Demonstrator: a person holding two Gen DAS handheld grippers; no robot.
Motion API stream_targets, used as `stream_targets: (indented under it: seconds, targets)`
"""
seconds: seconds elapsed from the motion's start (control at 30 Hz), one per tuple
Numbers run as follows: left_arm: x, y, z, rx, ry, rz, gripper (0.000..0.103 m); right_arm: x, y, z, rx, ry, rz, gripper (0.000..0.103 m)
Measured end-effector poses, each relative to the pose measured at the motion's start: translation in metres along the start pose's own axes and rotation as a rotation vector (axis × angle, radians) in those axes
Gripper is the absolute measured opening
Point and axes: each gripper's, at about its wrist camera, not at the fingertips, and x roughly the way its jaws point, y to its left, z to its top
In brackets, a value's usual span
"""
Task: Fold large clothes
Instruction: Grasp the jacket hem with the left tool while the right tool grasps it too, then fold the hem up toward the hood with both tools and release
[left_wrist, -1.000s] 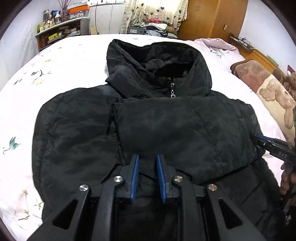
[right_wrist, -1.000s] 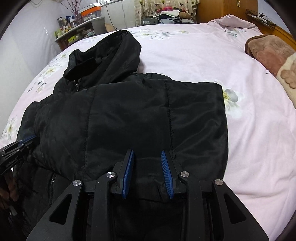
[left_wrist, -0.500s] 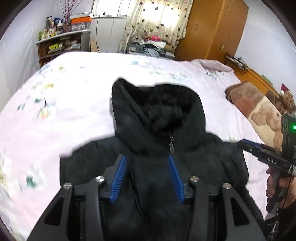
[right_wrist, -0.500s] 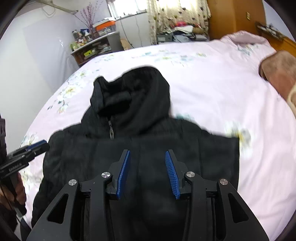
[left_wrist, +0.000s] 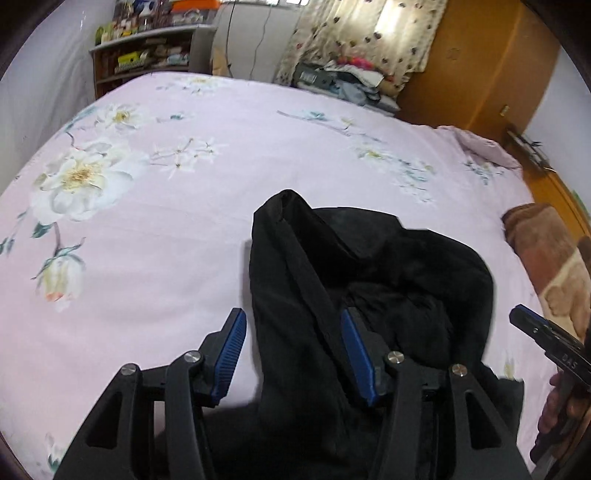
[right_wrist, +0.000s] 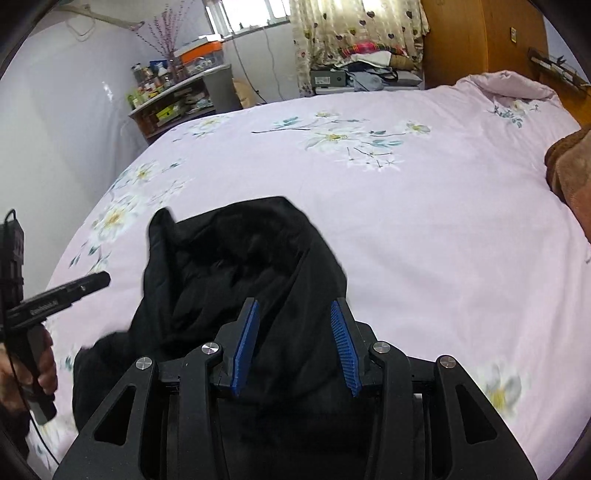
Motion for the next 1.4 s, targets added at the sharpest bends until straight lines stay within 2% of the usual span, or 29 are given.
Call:
stream_targets:
  seconds: [0.17, 0.23, 0.27, 0.3, 0.33, 0.37, 0.4, 0.5, 0.7, 0.9, 1.13, 1.4]
  targets:
    - [0.045, -0.008, 0.007, 0.007, 0.044, 0.032, 0.056, 0.034, -0.002, 0.018, 0.004, 0.03, -0.001, 0.041]
    - [0.059, -0.011, 0.008, 0.011, 0.047, 0.042, 0.05, 0.048, -0.005, 0.022, 0.02, 0.052, -0.003, 0.041]
    - [0.062, -0.011, 0.008, 0.015, 0.04, 0.043, 0.037, 0.053, -0.005, 0.023, 0.026, 0.06, -0.003, 0.041]
    - [0.064, -0.012, 0.007, 0.026, 0.038, 0.056, 0.006, 0.059, -0.006, 0.024, 0.036, 0.071, -0.003, 0.041]
    - [0.065, -0.013, 0.008, 0.029, 0.039, 0.056, 0.005, 0.061, -0.006, 0.024, 0.044, 0.074, -0.006, 0.031]
    - [0.061, -0.013, 0.005, 0.035, 0.022, 0.046, 0.005, 0.062, -0.007, 0.024, 0.053, 0.074, -0.005, 0.017]
    - [0.054, -0.013, 0.003, 0.044, -0.002, 0.04, 0.004, 0.062, -0.007, 0.024, 0.057, 0.077, 0.002, 0.009]
    - [0.026, -0.005, 0.0, 0.033, -0.066, 0.004, 0.003, 0.037, -0.005, 0.019, 0.053, 0.031, 0.019, 0.008]
    - [-0.061, 0.005, -0.027, 0.003, -0.197, -0.094, 0.003, -0.032, 0.001, -0.001, 0.062, -0.064, 0.039, 0.008]
    - [-0.126, 0.004, -0.067, 0.0, -0.256, -0.163, 0.003, -0.096, 0.002, -0.042, 0.098, -0.124, 0.055, 0.008]
    - [-0.16, 0.004, -0.13, 0.039, -0.245, -0.174, 0.003, -0.132, -0.012, -0.105, 0.161, -0.114, 0.061, 0.007]
    - [-0.145, 0.028, -0.198, 0.011, -0.089, -0.141, 0.007, -0.129, -0.031, -0.181, 0.228, -0.001, 0.082, 0.008]
